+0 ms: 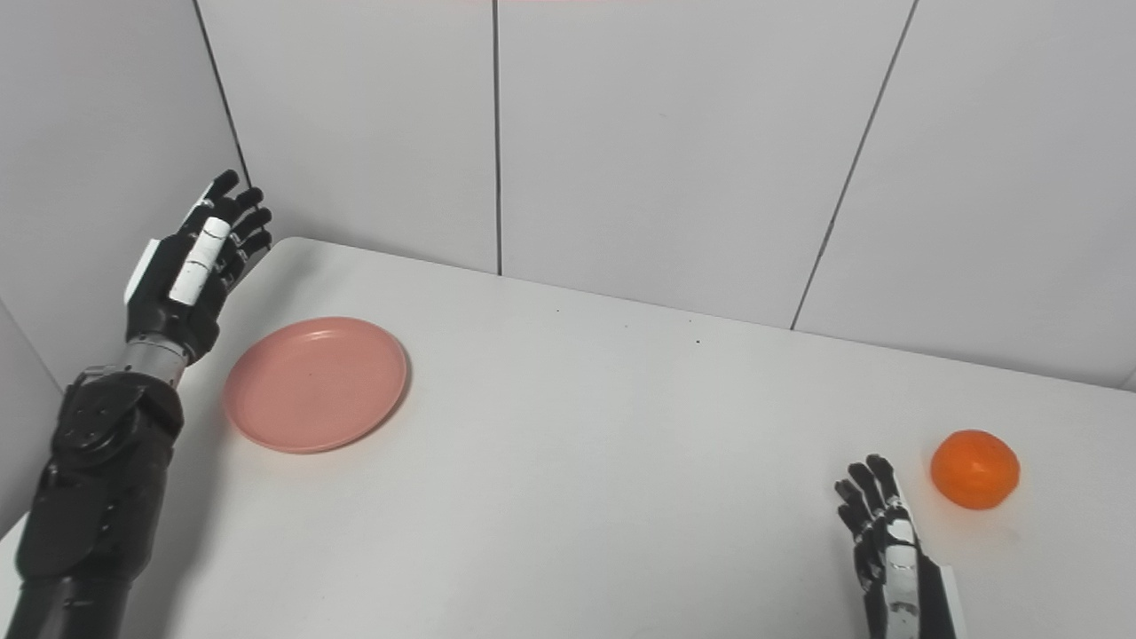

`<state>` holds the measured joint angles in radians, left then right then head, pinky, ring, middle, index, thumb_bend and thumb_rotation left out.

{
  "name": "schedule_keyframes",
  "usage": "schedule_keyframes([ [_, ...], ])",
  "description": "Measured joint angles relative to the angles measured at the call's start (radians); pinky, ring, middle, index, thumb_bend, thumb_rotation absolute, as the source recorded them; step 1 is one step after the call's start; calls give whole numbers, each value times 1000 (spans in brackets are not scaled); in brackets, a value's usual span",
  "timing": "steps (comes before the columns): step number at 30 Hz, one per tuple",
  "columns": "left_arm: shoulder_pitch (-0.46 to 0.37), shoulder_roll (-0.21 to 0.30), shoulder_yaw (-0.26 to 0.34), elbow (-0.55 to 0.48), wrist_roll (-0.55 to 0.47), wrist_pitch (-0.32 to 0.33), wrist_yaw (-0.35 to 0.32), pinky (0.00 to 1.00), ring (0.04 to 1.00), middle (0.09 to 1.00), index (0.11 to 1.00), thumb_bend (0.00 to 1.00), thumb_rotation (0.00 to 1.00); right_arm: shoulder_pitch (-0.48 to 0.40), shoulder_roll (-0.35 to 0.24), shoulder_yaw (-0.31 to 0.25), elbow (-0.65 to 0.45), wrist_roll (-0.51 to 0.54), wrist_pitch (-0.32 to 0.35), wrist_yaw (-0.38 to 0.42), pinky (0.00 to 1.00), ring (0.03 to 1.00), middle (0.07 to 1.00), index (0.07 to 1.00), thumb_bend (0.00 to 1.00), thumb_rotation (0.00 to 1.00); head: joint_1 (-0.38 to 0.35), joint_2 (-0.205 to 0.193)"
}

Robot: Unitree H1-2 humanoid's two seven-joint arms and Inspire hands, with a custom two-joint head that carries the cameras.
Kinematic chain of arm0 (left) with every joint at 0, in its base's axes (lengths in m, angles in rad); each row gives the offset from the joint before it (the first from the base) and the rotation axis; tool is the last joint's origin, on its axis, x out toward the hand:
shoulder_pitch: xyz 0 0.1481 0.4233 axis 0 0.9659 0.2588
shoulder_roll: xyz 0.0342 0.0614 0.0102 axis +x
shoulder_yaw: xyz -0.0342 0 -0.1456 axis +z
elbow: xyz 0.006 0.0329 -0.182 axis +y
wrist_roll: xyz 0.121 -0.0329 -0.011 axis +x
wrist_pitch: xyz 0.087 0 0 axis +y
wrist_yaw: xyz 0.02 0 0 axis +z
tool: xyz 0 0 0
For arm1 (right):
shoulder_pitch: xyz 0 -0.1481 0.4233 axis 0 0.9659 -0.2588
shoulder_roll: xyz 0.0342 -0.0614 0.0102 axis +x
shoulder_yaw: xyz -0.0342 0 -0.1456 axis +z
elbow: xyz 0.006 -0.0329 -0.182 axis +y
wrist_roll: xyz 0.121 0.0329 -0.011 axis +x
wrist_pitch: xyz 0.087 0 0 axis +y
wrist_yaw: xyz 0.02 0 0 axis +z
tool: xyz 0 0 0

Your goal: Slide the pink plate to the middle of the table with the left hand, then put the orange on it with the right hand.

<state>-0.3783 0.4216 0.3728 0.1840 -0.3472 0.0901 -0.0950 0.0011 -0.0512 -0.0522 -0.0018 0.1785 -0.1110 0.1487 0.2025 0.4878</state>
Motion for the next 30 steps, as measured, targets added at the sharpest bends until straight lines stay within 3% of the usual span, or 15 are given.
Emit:
schedule_keyframes([
  [8,-13,8,6,84,0,-42,-12,866,878,884,938,915,698,0,0,0,0,-1,0,-1,954,915,930,945,795,1000,-9,3],
  [12,-18,11,9,123,2,-46,-13,830,873,880,933,863,720,0,0,0,0,-2,0,-2,948,915,933,944,806,1000,-15,8],
  [18,-25,14,22,181,-23,-64,-34,916,906,888,964,968,701,0,0,2,-1,-5,0,-2,953,920,939,951,787,1000,-17,8],
  [30,-60,22,39,375,-95,-71,-122,872,895,913,959,958,707,1,0,2,-2,-5,0,-1,957,921,940,949,798,1000,-26,15],
])
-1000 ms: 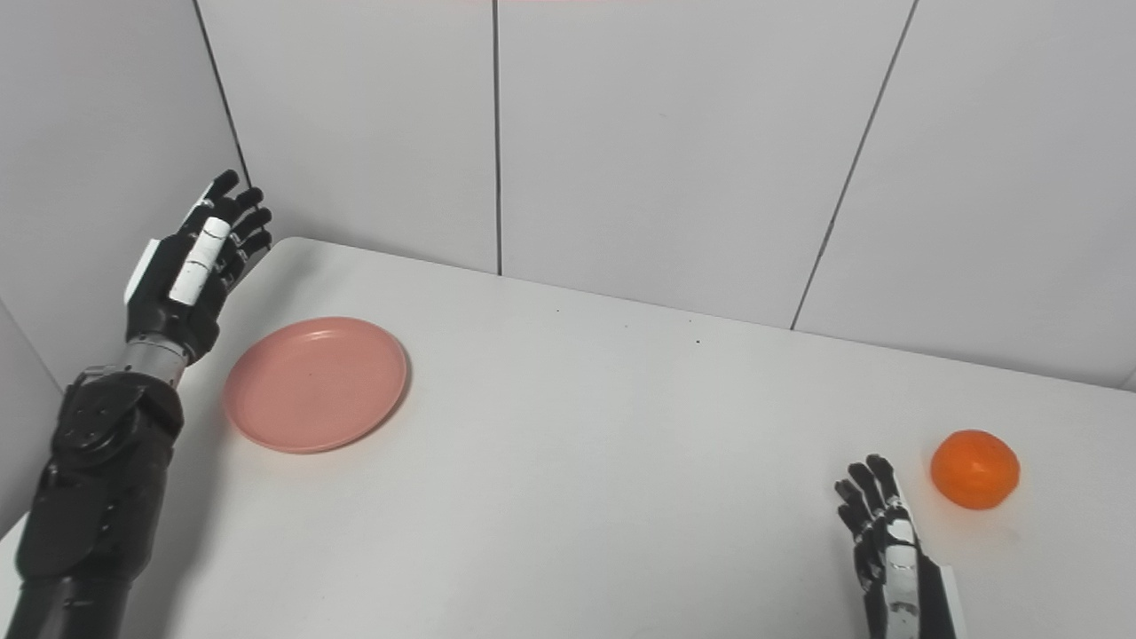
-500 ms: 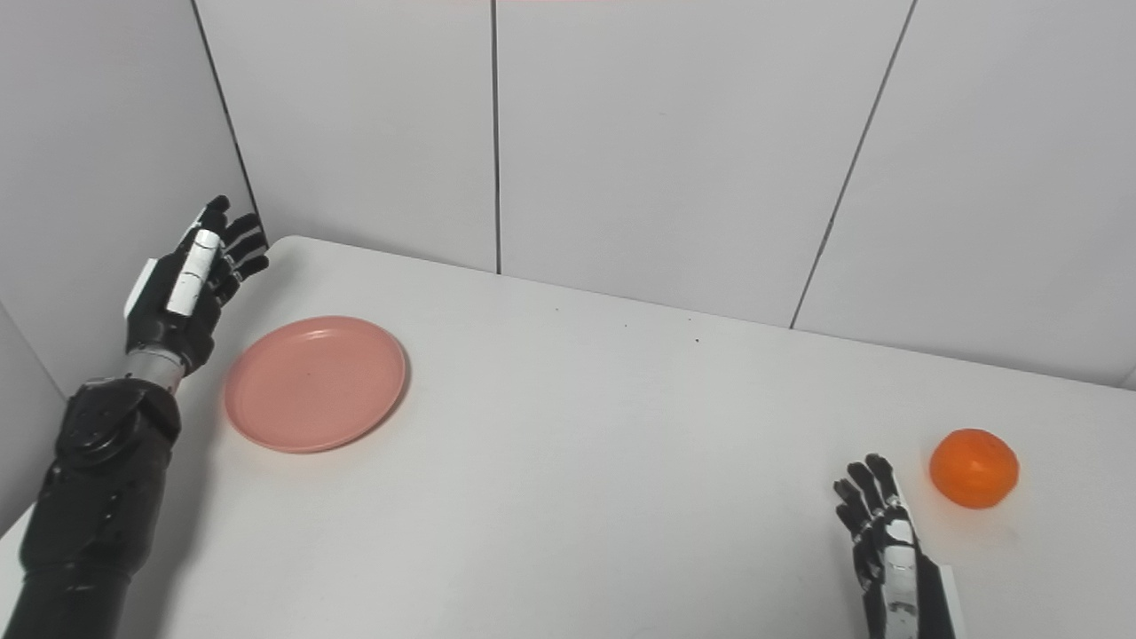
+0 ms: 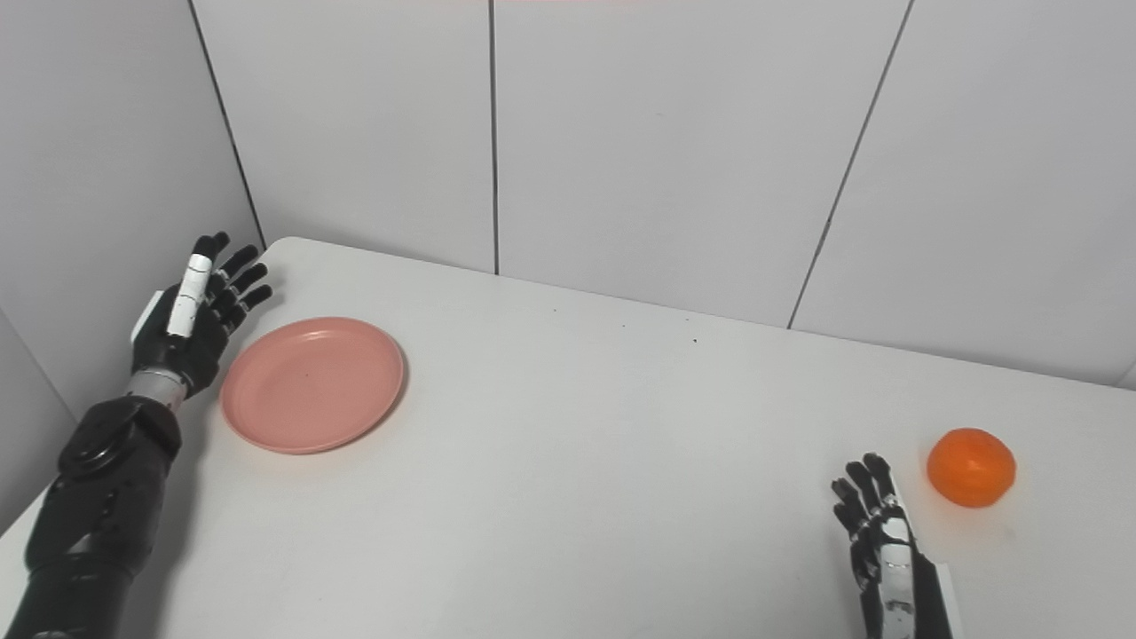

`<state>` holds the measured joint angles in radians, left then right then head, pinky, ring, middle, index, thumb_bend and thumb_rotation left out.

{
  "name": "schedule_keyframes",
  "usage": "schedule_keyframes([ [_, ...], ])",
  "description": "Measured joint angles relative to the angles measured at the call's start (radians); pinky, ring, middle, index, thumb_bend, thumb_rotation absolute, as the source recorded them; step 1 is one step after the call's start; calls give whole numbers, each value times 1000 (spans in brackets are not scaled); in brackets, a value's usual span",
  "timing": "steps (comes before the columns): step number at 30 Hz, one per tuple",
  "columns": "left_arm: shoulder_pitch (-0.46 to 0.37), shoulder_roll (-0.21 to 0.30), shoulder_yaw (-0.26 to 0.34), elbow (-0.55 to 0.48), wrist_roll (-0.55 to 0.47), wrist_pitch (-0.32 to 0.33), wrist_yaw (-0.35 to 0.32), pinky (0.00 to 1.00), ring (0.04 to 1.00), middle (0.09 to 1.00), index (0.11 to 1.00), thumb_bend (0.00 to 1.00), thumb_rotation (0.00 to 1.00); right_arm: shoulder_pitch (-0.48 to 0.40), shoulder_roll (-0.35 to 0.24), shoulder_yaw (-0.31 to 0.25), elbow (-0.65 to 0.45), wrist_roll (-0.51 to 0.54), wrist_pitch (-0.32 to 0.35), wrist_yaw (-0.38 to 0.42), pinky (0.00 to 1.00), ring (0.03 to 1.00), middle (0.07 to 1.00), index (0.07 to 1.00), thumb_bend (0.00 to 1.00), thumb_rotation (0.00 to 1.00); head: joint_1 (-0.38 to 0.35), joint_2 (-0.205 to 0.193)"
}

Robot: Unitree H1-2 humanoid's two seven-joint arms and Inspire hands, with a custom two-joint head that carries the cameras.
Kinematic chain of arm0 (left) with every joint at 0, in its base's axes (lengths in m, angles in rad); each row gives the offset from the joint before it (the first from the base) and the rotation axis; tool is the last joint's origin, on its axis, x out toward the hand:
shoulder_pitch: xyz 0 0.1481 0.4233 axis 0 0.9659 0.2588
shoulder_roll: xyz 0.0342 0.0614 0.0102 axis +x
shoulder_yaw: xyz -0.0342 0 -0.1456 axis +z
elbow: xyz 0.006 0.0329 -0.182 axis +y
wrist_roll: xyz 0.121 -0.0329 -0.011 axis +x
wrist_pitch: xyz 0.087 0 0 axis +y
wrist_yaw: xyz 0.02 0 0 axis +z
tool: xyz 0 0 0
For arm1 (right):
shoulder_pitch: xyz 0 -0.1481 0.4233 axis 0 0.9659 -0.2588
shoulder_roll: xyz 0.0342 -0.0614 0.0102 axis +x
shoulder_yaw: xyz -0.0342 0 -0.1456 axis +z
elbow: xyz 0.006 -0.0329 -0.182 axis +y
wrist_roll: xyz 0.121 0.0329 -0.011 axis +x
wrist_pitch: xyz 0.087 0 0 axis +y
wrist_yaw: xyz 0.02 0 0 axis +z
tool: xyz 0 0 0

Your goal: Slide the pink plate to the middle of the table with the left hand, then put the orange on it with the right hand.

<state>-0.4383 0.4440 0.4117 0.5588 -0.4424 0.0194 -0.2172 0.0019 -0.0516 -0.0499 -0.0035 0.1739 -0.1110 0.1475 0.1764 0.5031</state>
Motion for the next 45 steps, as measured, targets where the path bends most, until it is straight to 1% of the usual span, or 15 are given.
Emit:
schedule_keyframes([
  [2,-4,8,-4,35,5,-3,-7,853,894,901,953,965,714,0,0,1,-1,0,0,0,957,921,939,948,790,1000,-2,0],
  [4,-7,18,-7,71,10,-15,-18,848,900,882,942,996,689,0,0,1,-1,0,0,0,958,920,938,947,786,1000,-2,0],
  [8,-19,38,-6,145,9,-61,-64,881,937,899,955,994,684,1,-1,0,-1,0,0,1,959,921,938,947,779,1000,0,2],
  [10,-34,43,-7,193,8,-99,-91,883,941,898,957,979,694,2,-2,0,-1,1,0,1,958,920,937,946,776,1000,-2,2],
  [13,-45,50,-8,227,8,-127,-105,891,940,900,958,969,701,2,-1,0,-1,1,0,1,957,918,935,944,775,1000,0,5],
  [20,-48,58,-9,251,8,-153,-114,910,945,890,952,981,693,2,-1,1,-2,1,0,1,957,918,936,943,780,1000,0,5],
  [22,-50,62,-8,259,8,-154,-114,879,938,886,952,983,684,2,-1,1,-2,1,0,1,960,919,936,944,788,1000,2,5],
  [24,-53,65,-7,267,8,-156,-114,844,902,881,953,982,690,2,-1,0,-2,2,0,1,959,919,935,945,781,1000,2,5],
  [30,-59,66,-8,281,8,-165,-115,795,866,870,949,991,663,2,-1,0,-2,2,0,1,956,919,932,943,782,1000,2,6],
  [34,-66,67,-9,308,8,-183,-136,777,828,868,949,951,663,2,-1,0,-2,2,0,1,957,919,934,947,789,1000,-3,8],
  [36,-66,67,-15,309,8,-188,-144,775,851,898,963,941,698,2,-1,0,-2,2,0,1,958,916,931,943,792,1000,-5,8],
  [38,-66,67,-23,309,9,-192,-157,786,878,919,973,987,680,2,-1,0,-2,2,0,1,959,915,930,940,794,1000,-5,8],
  [40,-66,66,-26,309,9,-192,-167,783,864,897,966,999,658,2,-1,0,-2,2,0,1,955,915,930,940,790,1000,-6,8],
  [42,-66,64,-26,306,9,-192,-168,792,864,884,962,1000,653,2,-1,0,-2,2,0,0,955,918,932,941,785,1000,-6,8],
  [45,-51,57,-31,263,9,-171,-165,830,895,908,969,964,674,2,-1,0,-2,2,0,0,957,917,932,942,787,1000,-9,9],
])
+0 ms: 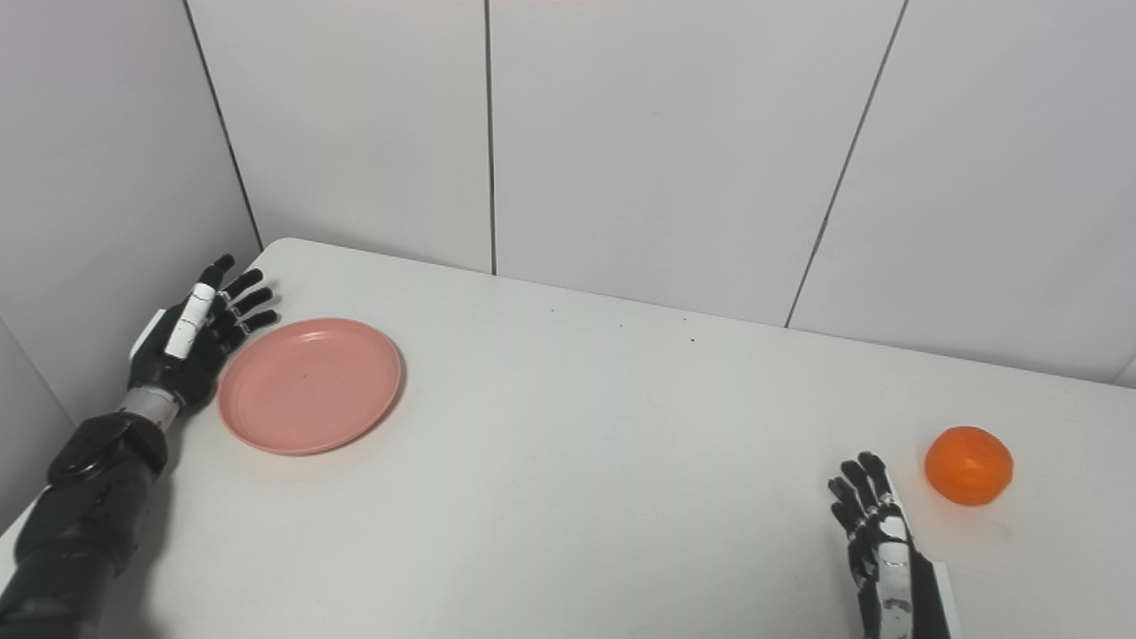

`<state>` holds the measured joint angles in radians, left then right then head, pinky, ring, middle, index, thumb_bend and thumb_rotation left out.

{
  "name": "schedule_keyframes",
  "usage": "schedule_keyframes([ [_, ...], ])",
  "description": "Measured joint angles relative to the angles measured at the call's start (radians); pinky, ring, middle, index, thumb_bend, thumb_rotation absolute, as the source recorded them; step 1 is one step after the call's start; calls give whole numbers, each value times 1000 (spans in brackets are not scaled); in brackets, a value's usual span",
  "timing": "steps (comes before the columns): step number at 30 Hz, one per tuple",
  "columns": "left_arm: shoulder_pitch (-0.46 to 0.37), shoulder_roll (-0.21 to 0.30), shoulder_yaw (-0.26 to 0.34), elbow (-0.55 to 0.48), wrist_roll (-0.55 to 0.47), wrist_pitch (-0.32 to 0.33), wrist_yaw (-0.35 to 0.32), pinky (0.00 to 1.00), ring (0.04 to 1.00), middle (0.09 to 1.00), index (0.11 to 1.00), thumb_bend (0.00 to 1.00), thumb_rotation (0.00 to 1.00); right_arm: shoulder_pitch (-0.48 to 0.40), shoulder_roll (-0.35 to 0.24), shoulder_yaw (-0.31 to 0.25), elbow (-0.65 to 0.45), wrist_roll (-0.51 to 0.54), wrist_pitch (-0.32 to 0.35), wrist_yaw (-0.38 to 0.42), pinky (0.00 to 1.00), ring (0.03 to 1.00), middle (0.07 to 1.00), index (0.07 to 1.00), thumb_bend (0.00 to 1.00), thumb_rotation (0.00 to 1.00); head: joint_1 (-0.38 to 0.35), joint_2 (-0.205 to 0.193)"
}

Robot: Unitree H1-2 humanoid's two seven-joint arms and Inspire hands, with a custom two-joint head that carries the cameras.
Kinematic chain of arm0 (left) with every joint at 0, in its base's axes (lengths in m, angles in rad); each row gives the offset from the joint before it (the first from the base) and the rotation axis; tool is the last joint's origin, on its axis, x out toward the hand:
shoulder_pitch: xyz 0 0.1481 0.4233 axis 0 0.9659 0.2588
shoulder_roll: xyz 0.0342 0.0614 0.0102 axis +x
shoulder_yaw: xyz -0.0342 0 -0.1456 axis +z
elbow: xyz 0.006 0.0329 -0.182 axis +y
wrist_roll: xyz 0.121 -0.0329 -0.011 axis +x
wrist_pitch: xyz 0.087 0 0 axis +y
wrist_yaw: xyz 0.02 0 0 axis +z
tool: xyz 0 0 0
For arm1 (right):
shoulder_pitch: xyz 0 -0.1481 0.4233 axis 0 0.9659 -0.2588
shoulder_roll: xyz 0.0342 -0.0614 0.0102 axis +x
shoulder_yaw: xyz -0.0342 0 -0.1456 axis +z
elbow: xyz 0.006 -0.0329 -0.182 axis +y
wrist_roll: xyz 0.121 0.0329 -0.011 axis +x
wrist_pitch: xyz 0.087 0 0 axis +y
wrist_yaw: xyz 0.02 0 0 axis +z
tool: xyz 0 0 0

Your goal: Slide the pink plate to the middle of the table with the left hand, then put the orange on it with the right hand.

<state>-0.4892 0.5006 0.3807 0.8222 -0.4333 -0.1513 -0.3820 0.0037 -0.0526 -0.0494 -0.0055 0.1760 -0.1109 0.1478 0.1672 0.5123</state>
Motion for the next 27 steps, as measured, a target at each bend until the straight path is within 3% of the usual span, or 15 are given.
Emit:
schedule_keyframes([
  [4,25,-24,-2,-61,0,23,21,834,910,918,982,966,676,0,0,0,0,-1,0,-1,956,916,930,943,781,1000,0,0],
  [9,70,-57,-4,-171,0,72,50,939,955,943,992,893,694,0,0,1,0,-2,0,-1,950,912,927,941,773,1000,-2,0],
  [27,128,-81,-38,-307,19,140,86,953,982,1000,1000,922,732,1,0,1,-1,-2,1,-3,945,912,926,938,794,1000,-5,6],
])
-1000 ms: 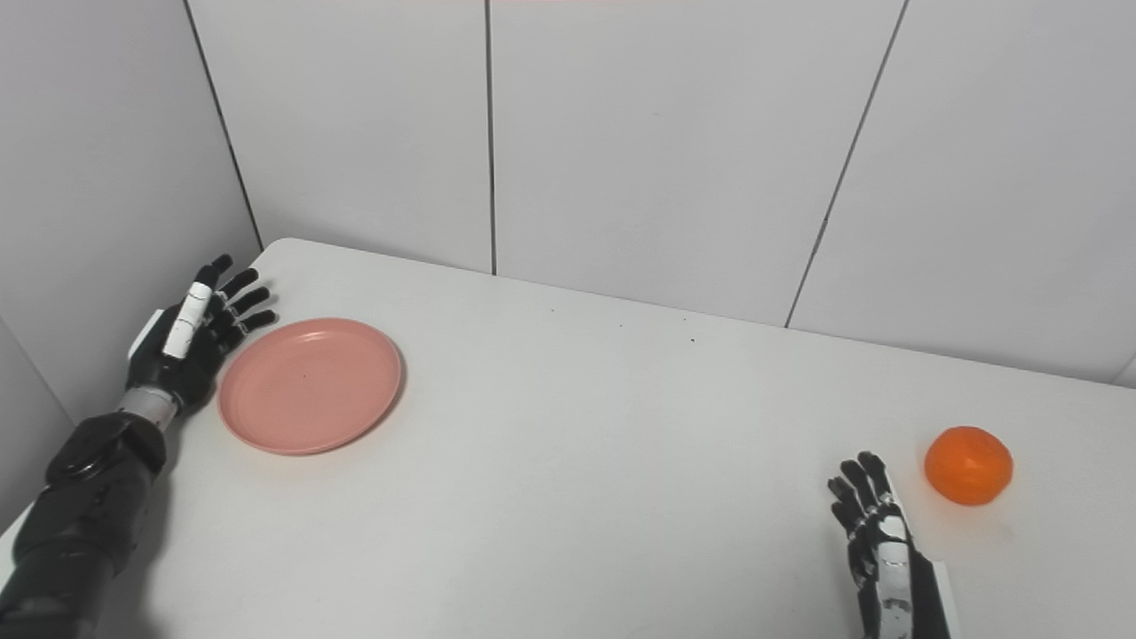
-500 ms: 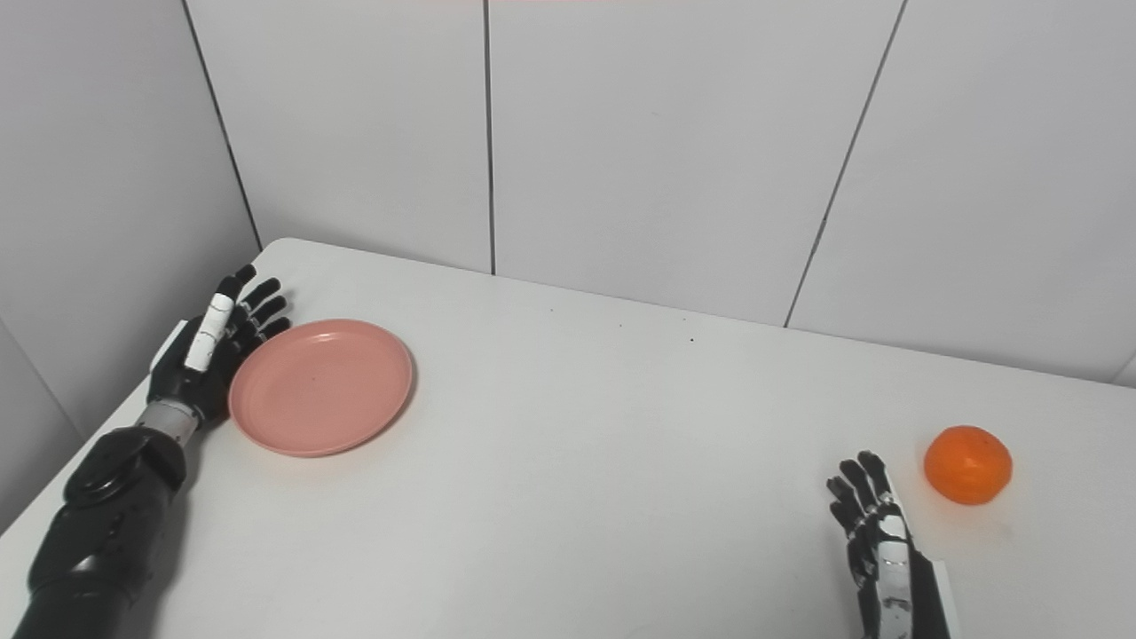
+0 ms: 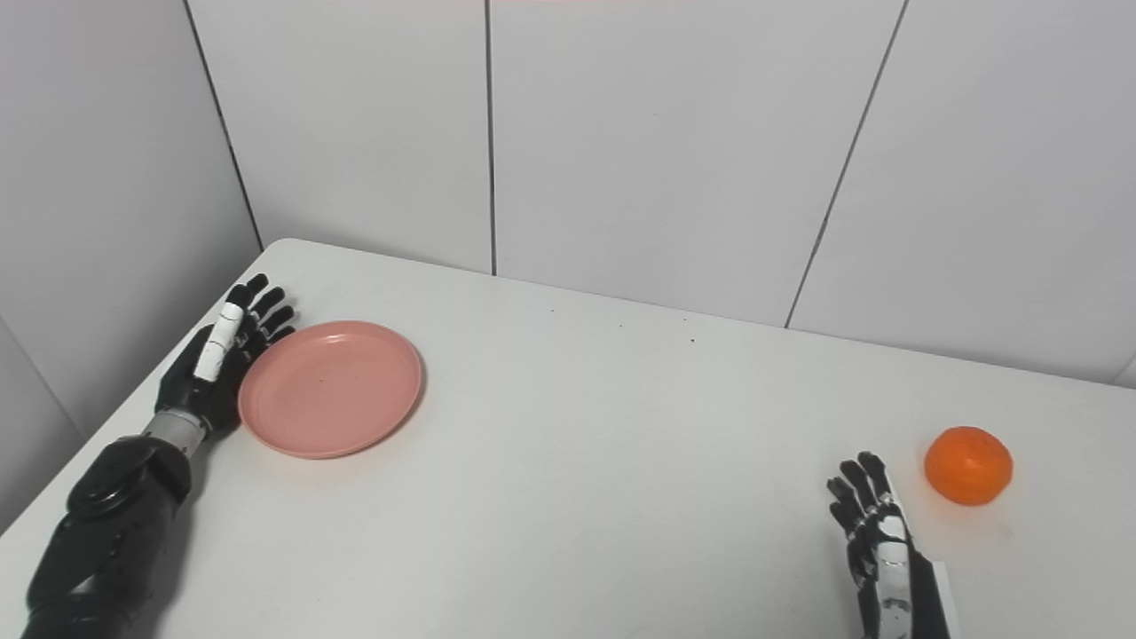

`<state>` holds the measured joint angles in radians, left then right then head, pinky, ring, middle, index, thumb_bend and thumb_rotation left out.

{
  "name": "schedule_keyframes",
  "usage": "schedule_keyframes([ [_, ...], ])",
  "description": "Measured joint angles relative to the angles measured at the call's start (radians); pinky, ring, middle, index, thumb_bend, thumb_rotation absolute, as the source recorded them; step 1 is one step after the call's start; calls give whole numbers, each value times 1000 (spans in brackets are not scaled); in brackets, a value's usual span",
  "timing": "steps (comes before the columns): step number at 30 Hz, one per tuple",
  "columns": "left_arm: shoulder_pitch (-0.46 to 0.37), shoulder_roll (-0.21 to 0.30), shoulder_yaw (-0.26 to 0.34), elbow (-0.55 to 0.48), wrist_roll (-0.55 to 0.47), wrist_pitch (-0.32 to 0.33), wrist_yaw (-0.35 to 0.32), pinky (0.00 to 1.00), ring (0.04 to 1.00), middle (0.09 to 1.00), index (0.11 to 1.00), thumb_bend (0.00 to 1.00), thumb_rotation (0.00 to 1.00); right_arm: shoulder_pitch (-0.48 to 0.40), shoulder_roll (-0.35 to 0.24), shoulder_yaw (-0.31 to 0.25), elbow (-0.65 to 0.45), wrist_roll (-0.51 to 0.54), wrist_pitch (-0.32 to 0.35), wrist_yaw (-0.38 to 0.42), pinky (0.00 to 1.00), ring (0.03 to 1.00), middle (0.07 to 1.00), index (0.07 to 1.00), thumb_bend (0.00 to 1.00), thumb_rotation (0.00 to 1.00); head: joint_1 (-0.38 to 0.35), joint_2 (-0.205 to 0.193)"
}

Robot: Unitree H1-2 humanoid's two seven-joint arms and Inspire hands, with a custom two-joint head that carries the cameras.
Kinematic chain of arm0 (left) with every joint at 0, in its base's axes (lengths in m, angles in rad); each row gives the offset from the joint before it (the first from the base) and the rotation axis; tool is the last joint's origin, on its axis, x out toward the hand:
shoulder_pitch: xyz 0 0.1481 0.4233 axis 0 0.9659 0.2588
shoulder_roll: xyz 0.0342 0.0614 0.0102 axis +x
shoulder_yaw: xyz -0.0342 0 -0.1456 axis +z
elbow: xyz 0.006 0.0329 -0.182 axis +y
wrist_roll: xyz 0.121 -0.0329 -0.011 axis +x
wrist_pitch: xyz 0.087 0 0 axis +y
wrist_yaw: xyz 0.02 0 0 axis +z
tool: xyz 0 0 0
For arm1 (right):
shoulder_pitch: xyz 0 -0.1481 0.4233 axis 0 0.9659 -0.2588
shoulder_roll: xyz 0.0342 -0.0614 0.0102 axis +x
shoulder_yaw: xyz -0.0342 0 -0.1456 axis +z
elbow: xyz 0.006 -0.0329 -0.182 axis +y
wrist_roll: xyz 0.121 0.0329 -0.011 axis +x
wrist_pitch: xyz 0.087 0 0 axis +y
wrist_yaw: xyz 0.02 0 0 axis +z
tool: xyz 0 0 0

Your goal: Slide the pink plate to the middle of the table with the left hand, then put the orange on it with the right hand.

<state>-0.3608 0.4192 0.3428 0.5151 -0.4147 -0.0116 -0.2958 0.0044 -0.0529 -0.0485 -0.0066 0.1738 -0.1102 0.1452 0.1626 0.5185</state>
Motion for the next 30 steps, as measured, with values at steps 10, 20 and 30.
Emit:
schedule_keyframes([
  [10,-9,1,1,32,1,-14,-42,943,976,997,1000,891,731,0,0,0,0,0,0,0,937,910,927,943,808,1000,-3,3],
  [20,-16,0,1,36,1,-6,-50,956,976,997,1000,868,705,0,0,2,0,-7,0,0,935,907,925,937,829,1000,-3,5],
  [30,-21,-20,-8,17,4,7,-26,885,943,983,1000,936,712,1,0,3,-1,-10,1,0,933,908,925,936,830,1000,-9,9],
])
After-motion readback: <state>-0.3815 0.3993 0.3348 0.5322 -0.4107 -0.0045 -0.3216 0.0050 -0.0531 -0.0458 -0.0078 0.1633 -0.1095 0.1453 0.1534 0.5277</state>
